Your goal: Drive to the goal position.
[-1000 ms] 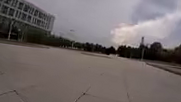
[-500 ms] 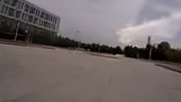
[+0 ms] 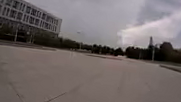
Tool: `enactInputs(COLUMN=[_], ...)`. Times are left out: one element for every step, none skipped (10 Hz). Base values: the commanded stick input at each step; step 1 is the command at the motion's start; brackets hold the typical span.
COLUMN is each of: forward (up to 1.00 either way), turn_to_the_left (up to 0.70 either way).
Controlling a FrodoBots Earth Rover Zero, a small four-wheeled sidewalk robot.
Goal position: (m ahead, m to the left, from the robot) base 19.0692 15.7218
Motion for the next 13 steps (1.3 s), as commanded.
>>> enactInputs(forward=[1.00,1.00,1.00,1.00,1.00,1.00,1.00,1.00,1.00,1.00,1.00,1.00,1.00], turn_to_the_left=[0.00,0.00,0.00,0.00,0.00,0.00,0.00,0.00,0.00,0.00,0.07,0.27,0.27])
